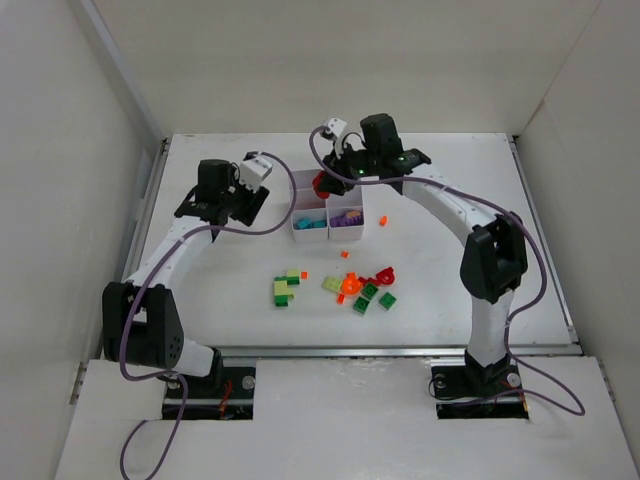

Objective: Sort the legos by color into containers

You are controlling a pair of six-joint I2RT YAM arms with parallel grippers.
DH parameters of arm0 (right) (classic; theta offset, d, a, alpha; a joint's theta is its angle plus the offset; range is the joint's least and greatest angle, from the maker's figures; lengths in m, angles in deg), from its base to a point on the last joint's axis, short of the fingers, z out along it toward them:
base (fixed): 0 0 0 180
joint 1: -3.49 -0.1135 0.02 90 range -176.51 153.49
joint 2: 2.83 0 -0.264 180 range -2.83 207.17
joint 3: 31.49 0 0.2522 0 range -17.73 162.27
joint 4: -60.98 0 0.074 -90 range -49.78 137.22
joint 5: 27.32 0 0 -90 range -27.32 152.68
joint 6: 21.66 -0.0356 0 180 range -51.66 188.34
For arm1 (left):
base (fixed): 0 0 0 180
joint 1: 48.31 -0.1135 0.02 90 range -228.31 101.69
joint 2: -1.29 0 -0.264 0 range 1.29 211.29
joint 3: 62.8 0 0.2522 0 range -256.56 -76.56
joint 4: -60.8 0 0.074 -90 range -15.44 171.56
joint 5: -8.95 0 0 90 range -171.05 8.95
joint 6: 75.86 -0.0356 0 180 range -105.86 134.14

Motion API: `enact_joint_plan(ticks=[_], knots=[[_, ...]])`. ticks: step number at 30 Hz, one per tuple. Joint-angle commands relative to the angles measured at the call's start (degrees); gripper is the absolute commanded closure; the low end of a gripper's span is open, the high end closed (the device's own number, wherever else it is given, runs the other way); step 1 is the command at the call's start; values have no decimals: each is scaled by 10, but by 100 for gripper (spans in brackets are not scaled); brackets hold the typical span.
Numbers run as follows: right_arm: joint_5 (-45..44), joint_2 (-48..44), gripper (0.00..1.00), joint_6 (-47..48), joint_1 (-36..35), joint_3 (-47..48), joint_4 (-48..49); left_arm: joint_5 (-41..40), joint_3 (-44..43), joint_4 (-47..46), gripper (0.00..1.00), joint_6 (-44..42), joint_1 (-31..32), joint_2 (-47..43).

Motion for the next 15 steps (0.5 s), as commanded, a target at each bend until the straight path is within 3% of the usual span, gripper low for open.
enact_joint_plan(ticks=[1,15], knots=[[6,4,100,43,0,21,38,20,19,-24,100,41,1,-6],[-44,4,100,43,-24,21,33,10,62,-41,100,41,1,-50]])
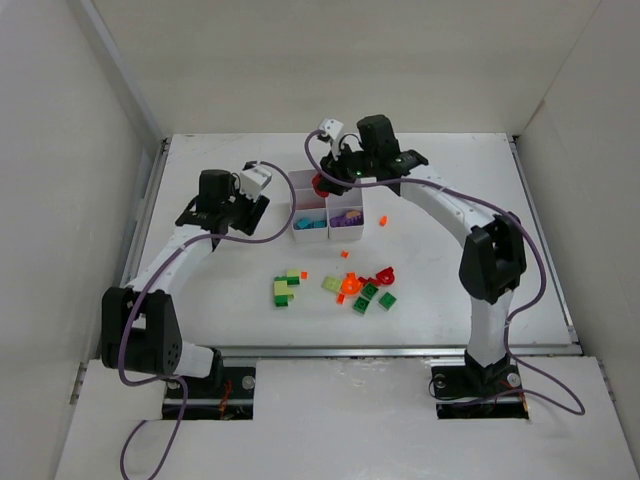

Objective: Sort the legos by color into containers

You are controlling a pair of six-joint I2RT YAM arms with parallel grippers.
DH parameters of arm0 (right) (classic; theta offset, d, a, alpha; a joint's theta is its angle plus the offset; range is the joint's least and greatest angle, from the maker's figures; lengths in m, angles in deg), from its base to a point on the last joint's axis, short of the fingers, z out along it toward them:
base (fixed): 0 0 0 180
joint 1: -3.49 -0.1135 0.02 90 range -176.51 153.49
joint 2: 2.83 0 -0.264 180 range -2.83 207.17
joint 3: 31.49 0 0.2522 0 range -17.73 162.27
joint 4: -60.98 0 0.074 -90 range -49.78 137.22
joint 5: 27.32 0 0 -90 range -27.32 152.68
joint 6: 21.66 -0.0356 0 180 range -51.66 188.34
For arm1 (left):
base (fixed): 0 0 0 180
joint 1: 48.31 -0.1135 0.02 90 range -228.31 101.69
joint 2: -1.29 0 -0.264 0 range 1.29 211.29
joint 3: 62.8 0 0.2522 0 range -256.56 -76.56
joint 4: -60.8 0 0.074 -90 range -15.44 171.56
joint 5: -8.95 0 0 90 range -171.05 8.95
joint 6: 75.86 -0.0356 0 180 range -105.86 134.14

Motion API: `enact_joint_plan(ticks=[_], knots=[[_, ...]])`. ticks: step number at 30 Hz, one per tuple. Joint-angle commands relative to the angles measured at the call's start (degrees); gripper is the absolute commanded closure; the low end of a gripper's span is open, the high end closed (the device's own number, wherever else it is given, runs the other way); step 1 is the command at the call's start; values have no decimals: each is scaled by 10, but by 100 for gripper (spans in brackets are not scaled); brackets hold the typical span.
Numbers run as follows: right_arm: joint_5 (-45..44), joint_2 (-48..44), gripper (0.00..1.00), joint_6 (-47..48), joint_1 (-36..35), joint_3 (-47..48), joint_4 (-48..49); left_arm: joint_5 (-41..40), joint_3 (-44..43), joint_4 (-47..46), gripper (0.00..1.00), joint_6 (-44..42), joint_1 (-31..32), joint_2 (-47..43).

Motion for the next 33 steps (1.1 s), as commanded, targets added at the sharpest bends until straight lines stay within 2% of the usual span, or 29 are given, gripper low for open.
enact_joint_plan(ticks=[1,13,33], knots=[[-12,3,100,9,-16,21,29,5,2,-24,100,11,0,-33],[-67,9,100,-4,-32,16,53,0,-9,0,100,5,0,-33],[-84,46,100,-21,-27,50,66,0,-9,16,100,10,0,-38]])
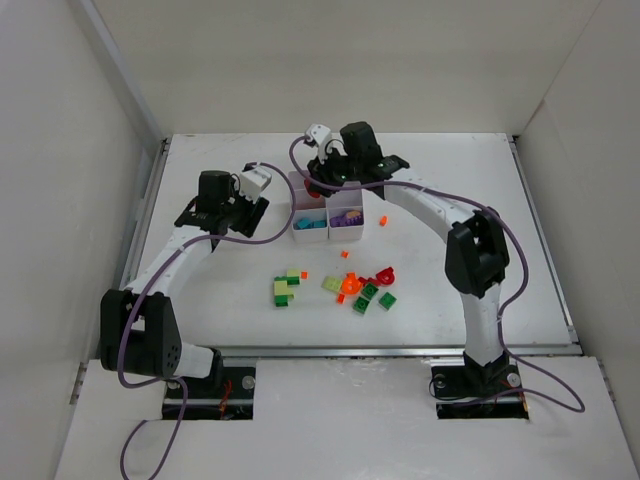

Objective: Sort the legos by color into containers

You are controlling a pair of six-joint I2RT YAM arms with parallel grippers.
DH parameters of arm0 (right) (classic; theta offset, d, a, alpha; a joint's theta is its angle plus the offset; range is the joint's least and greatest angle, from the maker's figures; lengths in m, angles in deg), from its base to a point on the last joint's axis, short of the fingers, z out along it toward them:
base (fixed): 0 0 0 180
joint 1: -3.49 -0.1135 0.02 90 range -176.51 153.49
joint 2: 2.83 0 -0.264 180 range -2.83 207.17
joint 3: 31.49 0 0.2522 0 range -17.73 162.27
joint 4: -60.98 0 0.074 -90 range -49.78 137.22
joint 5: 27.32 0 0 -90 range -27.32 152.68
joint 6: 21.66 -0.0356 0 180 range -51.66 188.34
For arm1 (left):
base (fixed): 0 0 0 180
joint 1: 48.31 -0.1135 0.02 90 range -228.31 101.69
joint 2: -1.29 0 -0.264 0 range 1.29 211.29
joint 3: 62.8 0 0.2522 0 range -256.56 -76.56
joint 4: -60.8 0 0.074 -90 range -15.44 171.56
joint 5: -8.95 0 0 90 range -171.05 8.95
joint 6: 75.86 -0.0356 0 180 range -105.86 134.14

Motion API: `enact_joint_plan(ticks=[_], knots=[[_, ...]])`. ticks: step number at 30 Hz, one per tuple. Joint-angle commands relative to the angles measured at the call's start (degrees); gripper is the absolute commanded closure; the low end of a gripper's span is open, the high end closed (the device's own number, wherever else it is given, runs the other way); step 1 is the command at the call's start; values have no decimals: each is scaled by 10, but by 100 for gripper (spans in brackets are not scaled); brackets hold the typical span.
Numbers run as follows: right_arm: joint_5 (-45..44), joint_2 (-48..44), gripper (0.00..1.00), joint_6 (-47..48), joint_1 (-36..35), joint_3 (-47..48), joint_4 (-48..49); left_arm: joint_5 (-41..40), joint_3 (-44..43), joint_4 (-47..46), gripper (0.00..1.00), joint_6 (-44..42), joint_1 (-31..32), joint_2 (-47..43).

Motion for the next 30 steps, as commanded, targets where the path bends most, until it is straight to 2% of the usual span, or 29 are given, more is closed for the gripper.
enact_joint_plan(ticks=[1,8,13,19,30], knots=[[-6,-13,100,-7,10,23,31,1,-9,-2,100,9,0,-28],[-54,-78,100,-60,66,-36,52,-5,-9,-2,100,9,0,-28],[-95,-152,100,-66,120,-104,70,-5,-9,-2,100,9,0,-28],[-107,-183,100,-72,165,-143,70,-10,-9,-2,100,9,0,-28],[-112,-194,100,-82,166,-159,70,-10,-9,3,100,9,0,-28]])
